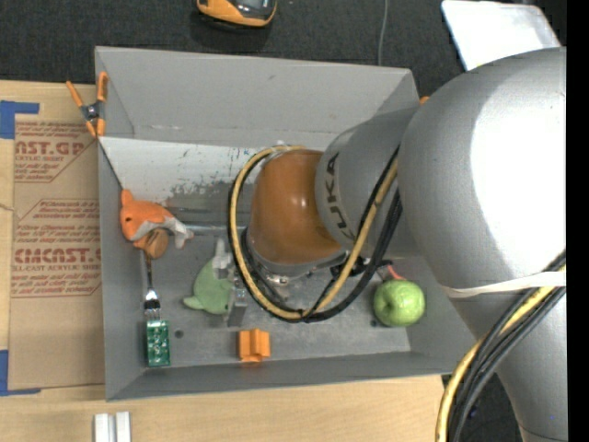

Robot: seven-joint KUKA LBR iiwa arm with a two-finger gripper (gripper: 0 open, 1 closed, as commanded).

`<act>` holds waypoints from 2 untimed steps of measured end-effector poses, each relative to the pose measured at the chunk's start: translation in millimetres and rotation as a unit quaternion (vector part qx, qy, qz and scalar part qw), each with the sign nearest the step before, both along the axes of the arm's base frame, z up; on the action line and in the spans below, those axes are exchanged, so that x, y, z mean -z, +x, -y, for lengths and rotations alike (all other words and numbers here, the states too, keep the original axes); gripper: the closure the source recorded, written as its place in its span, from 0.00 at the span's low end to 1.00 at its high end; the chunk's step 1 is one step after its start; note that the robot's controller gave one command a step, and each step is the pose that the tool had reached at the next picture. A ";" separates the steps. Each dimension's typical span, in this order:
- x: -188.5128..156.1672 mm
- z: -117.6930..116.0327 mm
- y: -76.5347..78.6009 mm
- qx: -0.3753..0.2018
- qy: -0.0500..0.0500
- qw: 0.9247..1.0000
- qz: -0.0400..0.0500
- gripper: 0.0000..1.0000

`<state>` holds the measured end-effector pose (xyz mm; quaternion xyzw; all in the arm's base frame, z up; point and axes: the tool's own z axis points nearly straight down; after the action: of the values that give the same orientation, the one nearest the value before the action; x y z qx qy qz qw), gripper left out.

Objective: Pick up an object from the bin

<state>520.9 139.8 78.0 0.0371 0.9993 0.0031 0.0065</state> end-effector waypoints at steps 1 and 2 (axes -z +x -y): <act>0.0 0.0 0.0 0.000 0.000 1.000 0.000 1.00; -13.2 -6.4 0.7 -0.003 -0.002 1.000 -0.004 1.00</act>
Offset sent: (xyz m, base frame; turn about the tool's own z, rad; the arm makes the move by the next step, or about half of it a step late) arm 0.0089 0.0287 0.0554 -0.0283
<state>521.5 146.2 91.3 0.0340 0.9994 0.0013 0.0022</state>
